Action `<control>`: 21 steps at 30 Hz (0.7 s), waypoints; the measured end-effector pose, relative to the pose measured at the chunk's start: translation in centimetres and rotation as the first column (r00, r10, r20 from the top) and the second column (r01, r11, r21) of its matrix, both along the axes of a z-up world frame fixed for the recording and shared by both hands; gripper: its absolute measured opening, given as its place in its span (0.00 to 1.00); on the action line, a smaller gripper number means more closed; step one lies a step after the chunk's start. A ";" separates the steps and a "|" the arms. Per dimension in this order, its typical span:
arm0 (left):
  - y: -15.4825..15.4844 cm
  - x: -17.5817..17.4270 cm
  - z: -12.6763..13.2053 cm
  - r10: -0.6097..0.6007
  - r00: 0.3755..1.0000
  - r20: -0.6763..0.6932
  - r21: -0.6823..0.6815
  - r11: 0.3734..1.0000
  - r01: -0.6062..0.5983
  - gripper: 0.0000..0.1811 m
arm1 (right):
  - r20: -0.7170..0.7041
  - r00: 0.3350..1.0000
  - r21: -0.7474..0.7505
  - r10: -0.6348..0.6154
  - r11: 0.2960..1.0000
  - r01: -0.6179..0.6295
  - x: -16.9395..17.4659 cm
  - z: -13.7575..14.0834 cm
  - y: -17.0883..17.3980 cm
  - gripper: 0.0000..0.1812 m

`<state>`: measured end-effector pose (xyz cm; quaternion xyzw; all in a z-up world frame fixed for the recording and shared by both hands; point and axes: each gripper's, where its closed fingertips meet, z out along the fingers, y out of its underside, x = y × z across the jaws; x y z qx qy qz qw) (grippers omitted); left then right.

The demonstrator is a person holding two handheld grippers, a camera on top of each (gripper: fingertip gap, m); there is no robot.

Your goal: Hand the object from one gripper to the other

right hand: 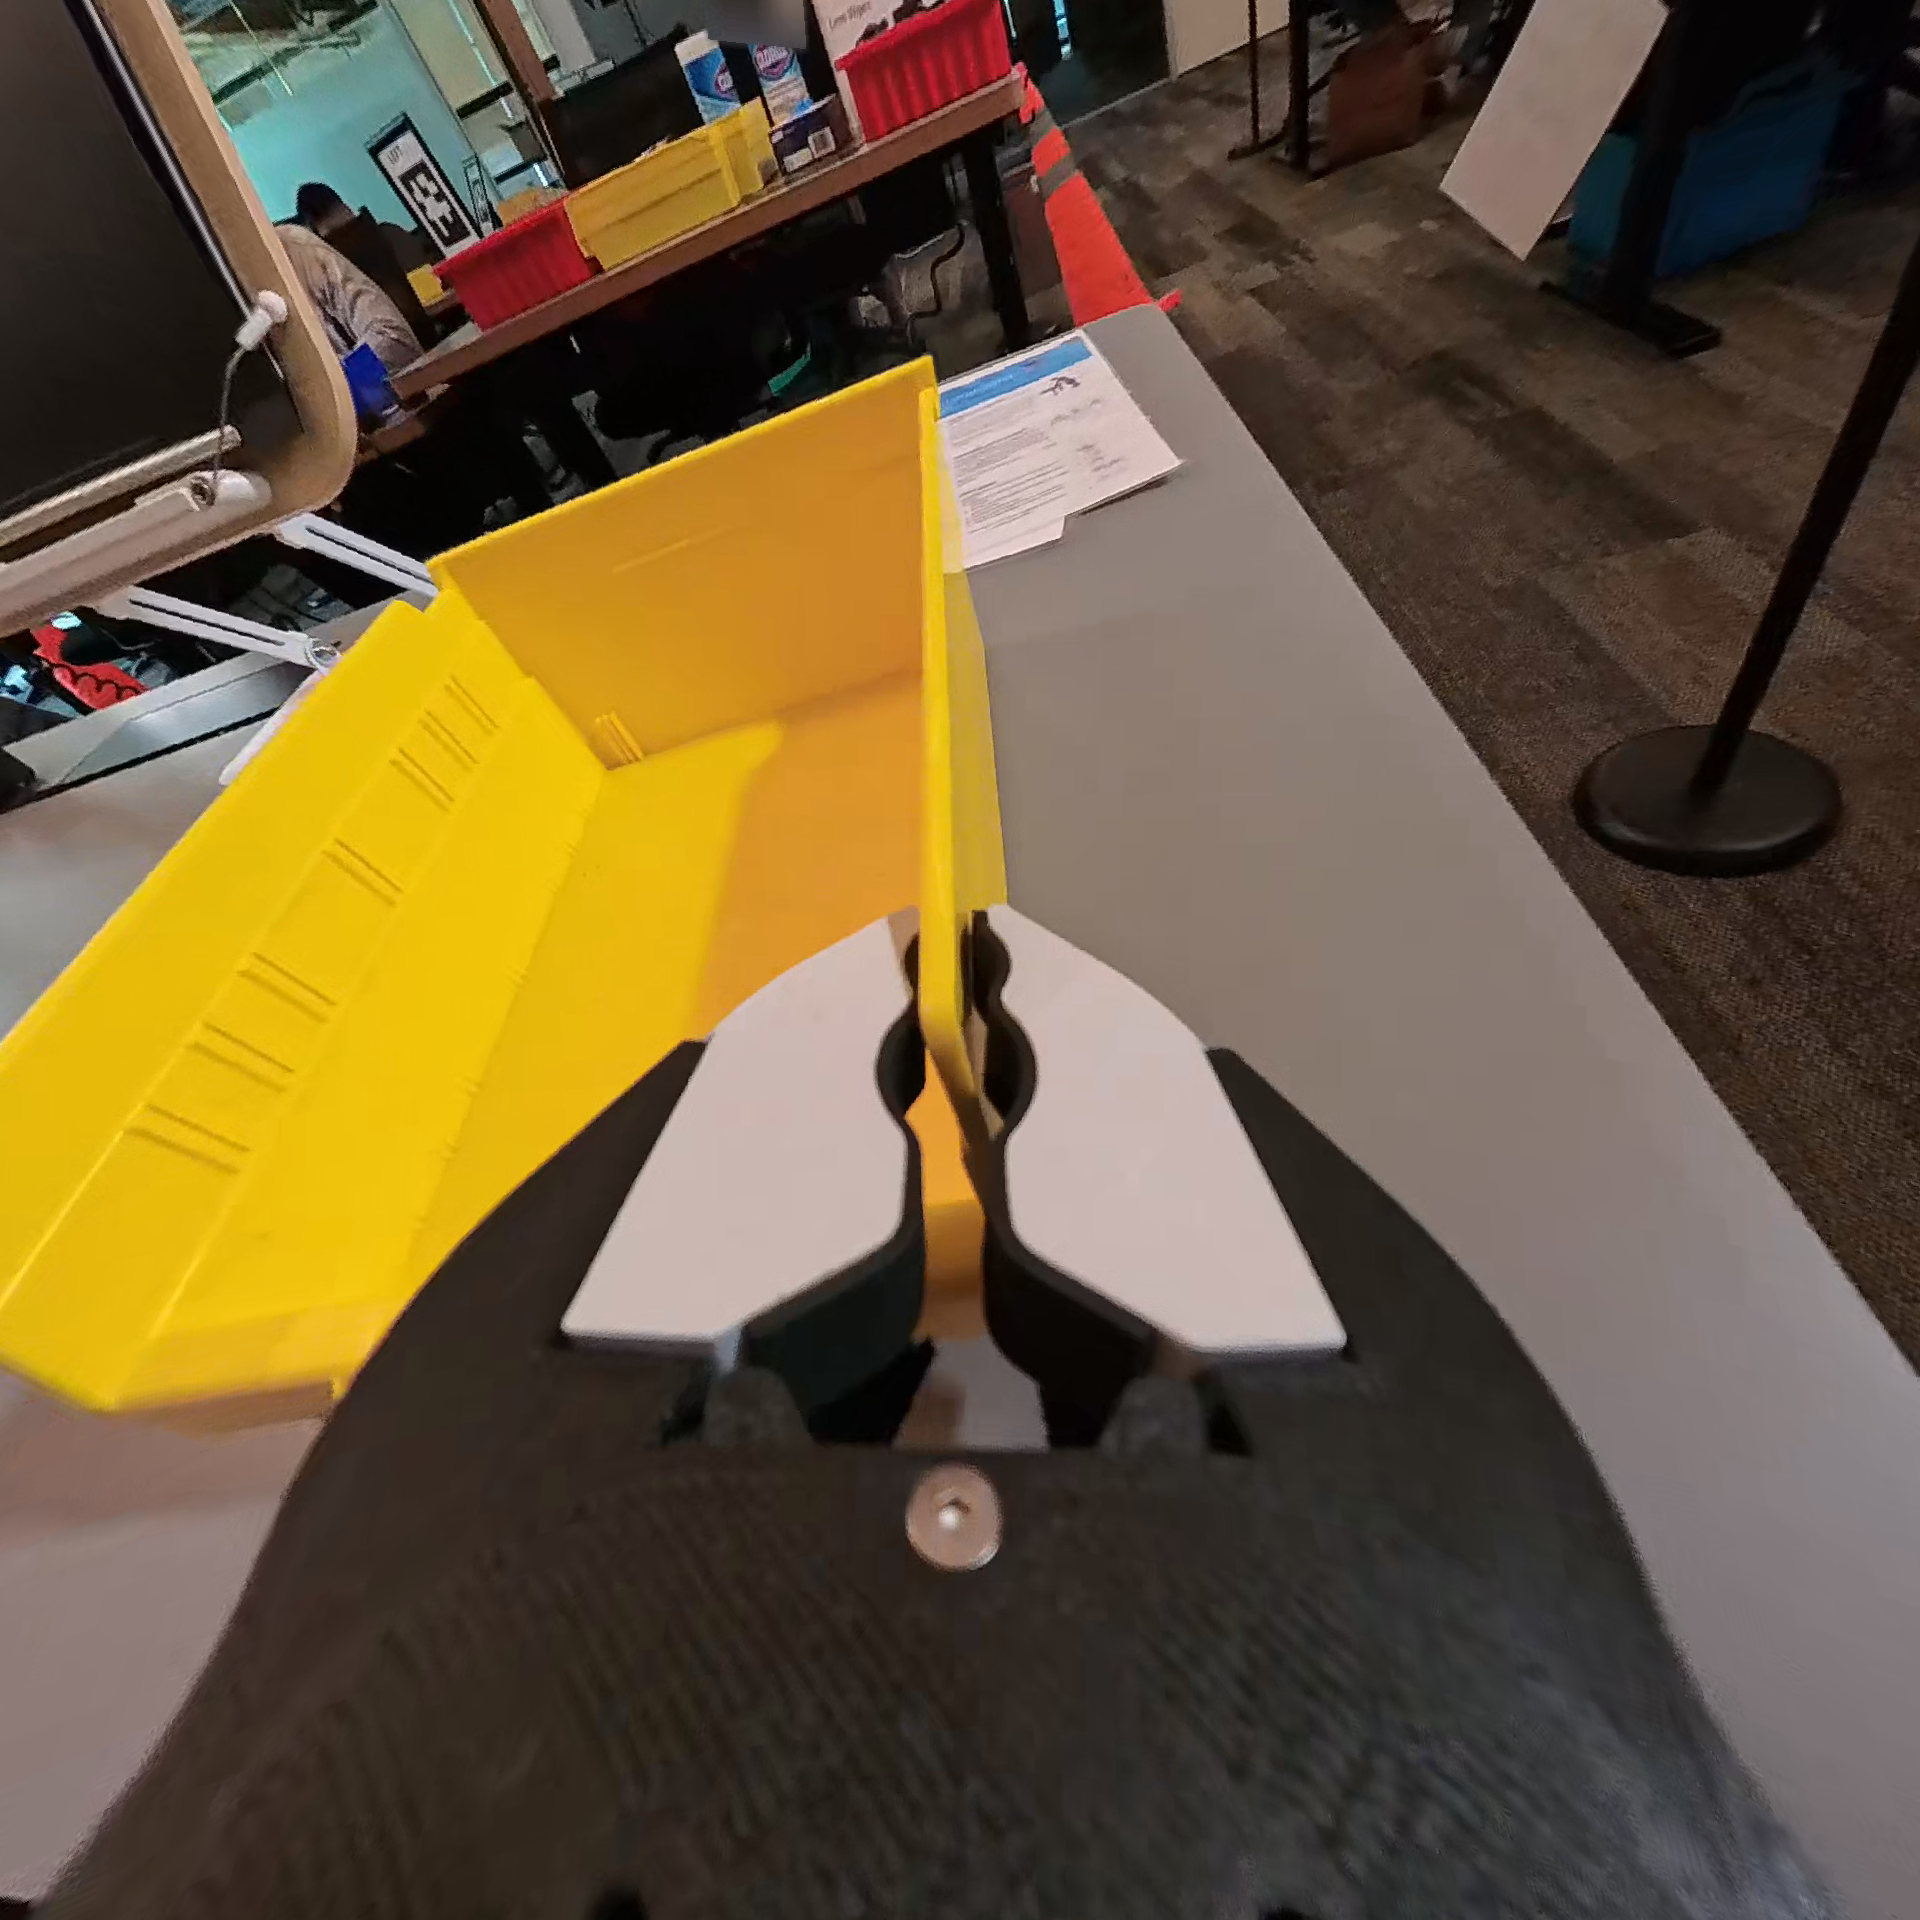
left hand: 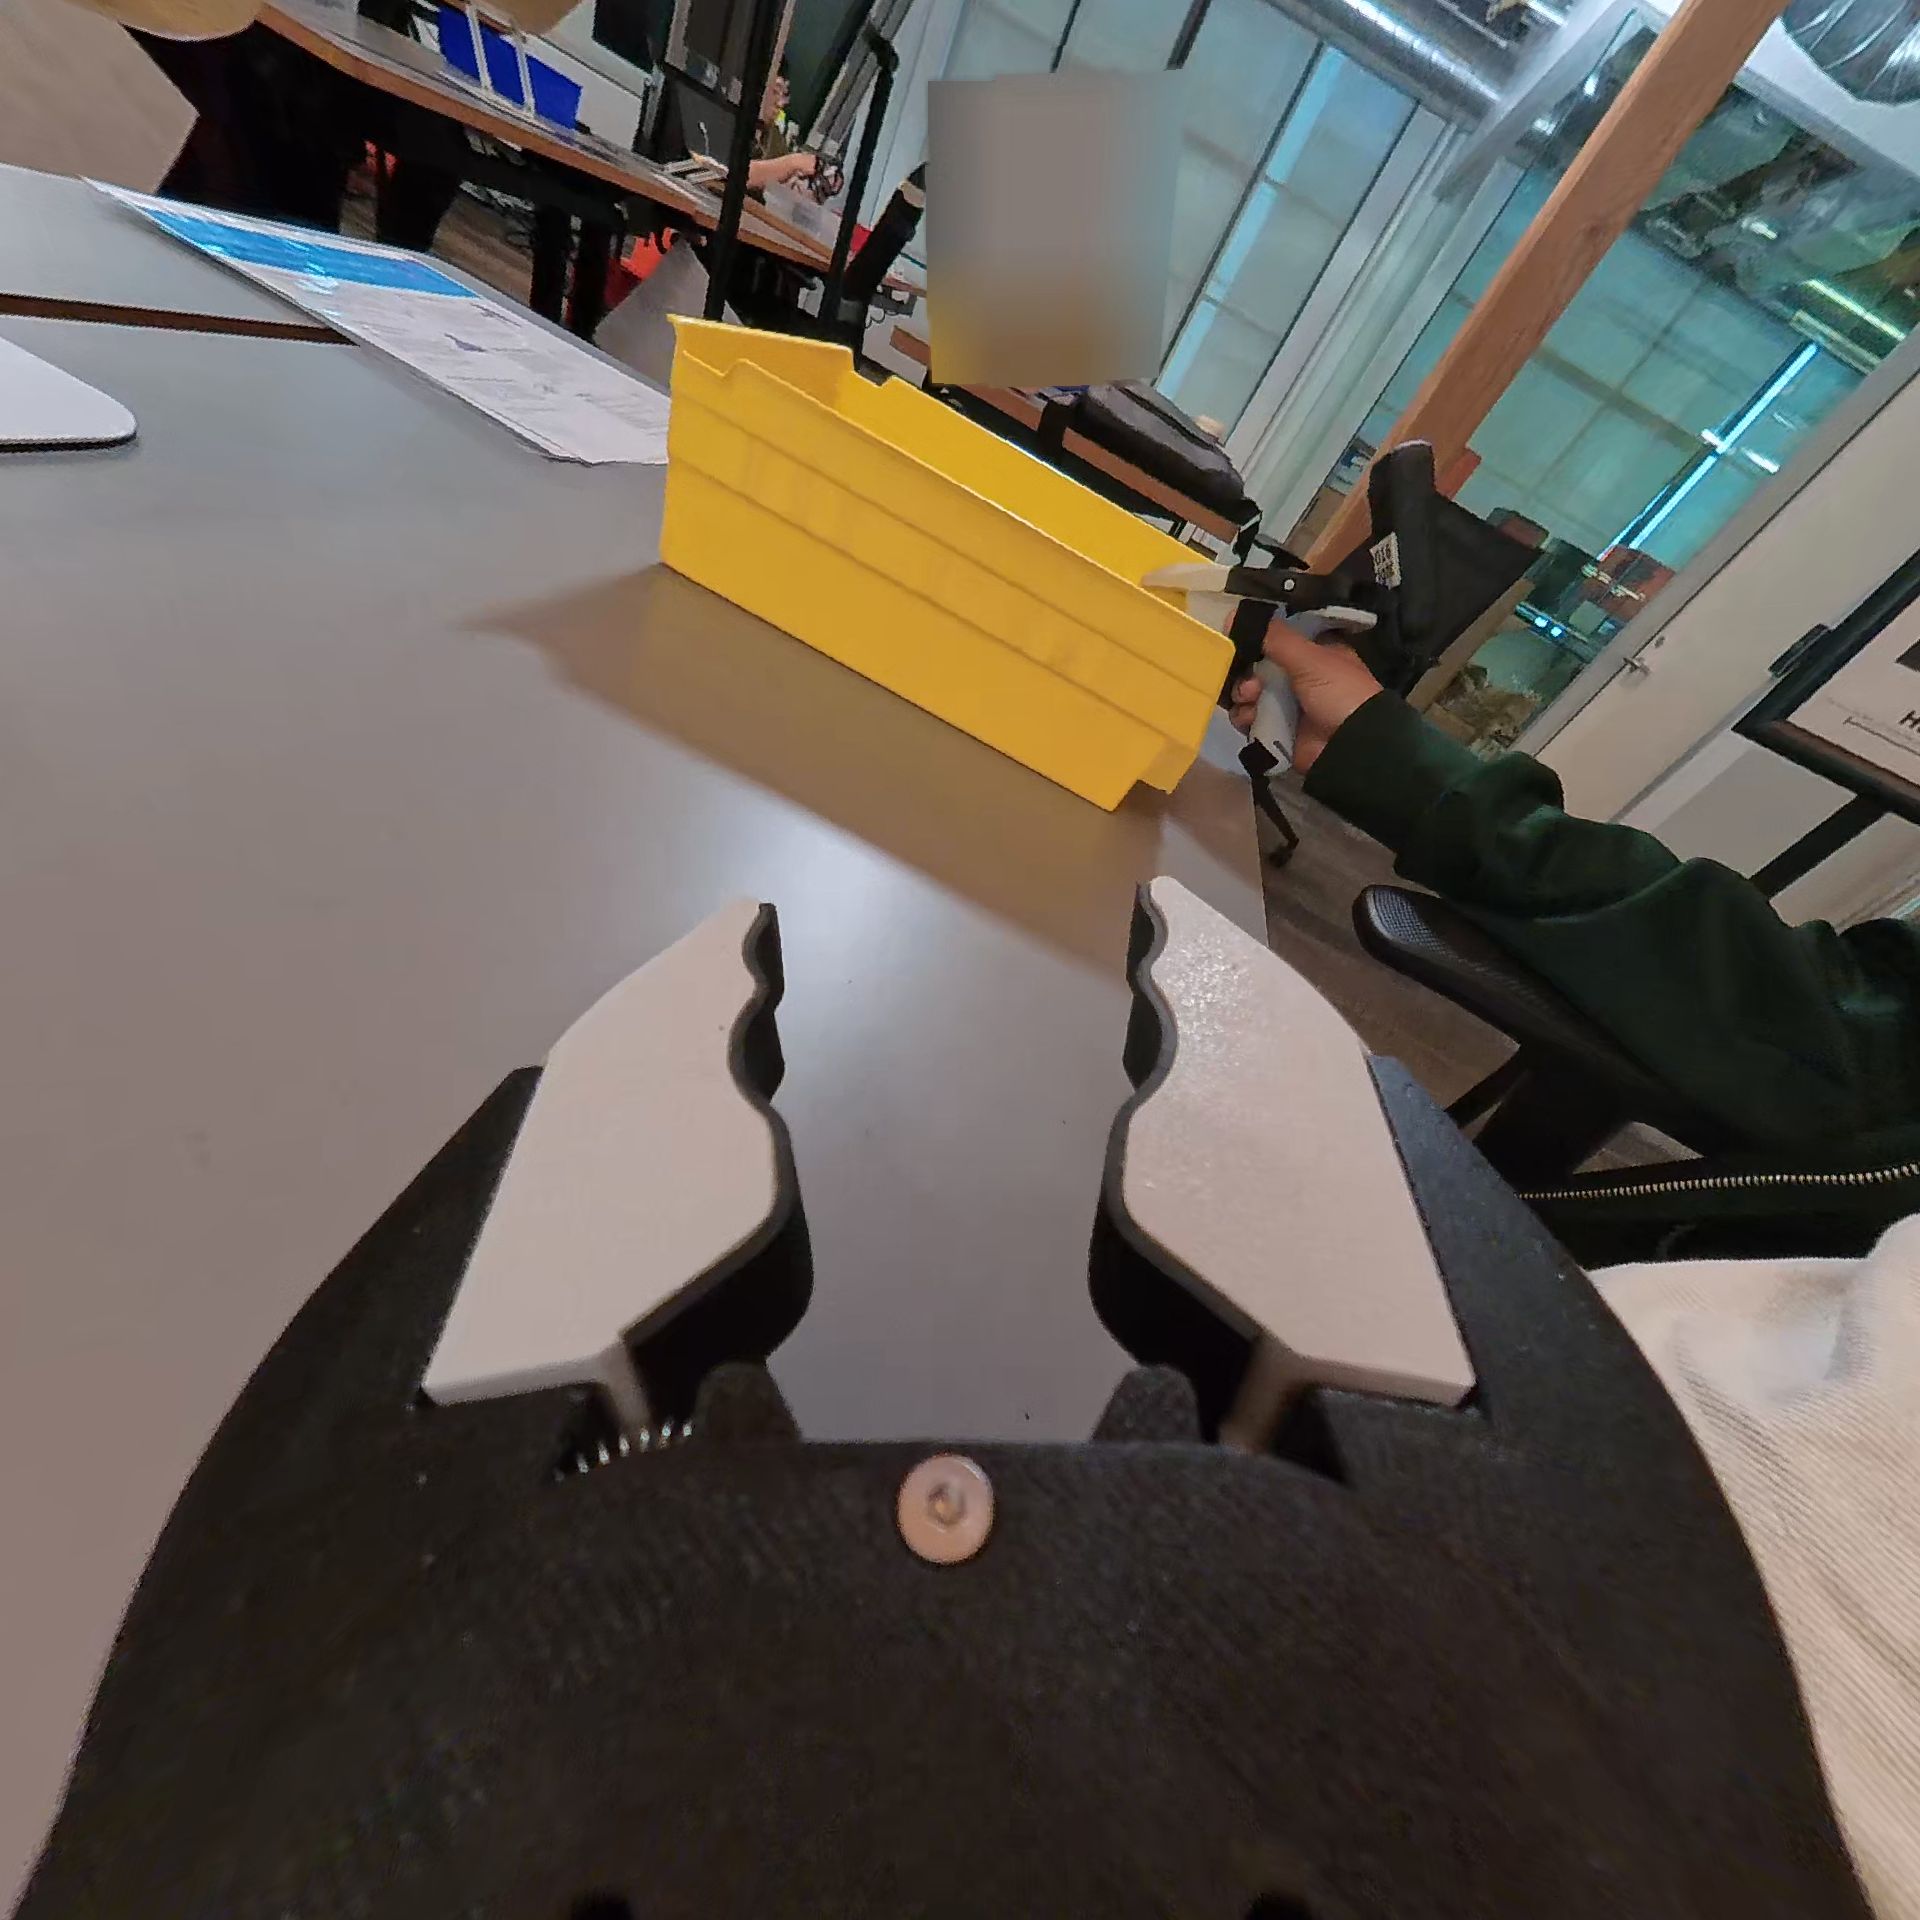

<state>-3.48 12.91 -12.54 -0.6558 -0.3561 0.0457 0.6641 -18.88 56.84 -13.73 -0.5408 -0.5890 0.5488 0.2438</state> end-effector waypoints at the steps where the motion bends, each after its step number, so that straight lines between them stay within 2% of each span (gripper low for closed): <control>1: 0.0 0.0 0.0 0.001 1.000 0.002 0.002 1.000 -0.001 0.36 | -0.015 1.000 0.007 -0.026 1.000 0.026 -0.1 0.4 0.3 0.10; 2: -0.1 0.0 0.0 0.003 1.000 0.003 0.004 1.000 -0.003 0.36 | -0.047 0.997 0.000 -0.058 0.998 0.058 -0.2 1.2 0.6 0.26; 3: -0.1 -0.1 0.0 0.006 1.000 0.002 0.005 1.000 -0.006 0.36 | -0.092 0.993 -0.017 -0.071 0.997 0.069 0.0 2.6 0.5 0.36; 5: -0.4 -0.4 0.0 0.040 0.999 0.004 0.001 0.999 -0.040 0.39 | -0.235 0.970 -0.022 -0.062 0.998 0.059 1.1 6.4 -0.6 0.40; 7: -1.5 -1.4 0.2 0.158 0.987 -0.019 -0.008 0.987 -0.158 0.50 | -0.398 0.917 0.036 -0.009 0.999 0.026 3.2 10.3 -3.7 0.40; 8: -2.6 -2.1 0.7 0.251 0.967 -0.048 0.002 0.968 -0.252 0.59 | -0.465 0.884 0.070 0.049 0.997 -0.018 4.6 11.8 -6.2 0.40; 11: -6.2 -2.1 3.6 0.434 0.899 -0.061 0.035 0.901 -0.433 0.60 | -0.601 0.764 0.153 0.232 0.973 -0.175 8.9 14.5 -15.7 0.38; 13: -9.3 -1.6 5.7 0.550 0.828 -0.107 0.000 0.833 -0.553 0.56 | -0.605 0.709 0.131 0.362 0.924 -0.360 11.4 14.0 -22.3 0.37; 16: -15.5 -0.3 7.5 0.714 0.658 -0.242 -0.137 0.646 -0.751 0.59 | -0.502 0.690 0.067 0.522 0.818 -0.571 13.7 10.6 -29.5 0.40; 18: -19.4 1.0 8.2 0.767 0.551 -0.330 -0.224 0.503 -0.835 0.60 | -0.416 0.657 0.139 0.629 0.758 -0.638 14.3 8.4 -32.2 0.41; 21: -23.9 3.2 8.1 0.815 0.451 -0.364 -0.314 0.349 -0.883 0.63 | -0.392 0.633 0.243 0.667 0.739 -0.628 13.8 7.2 -33.1 0.37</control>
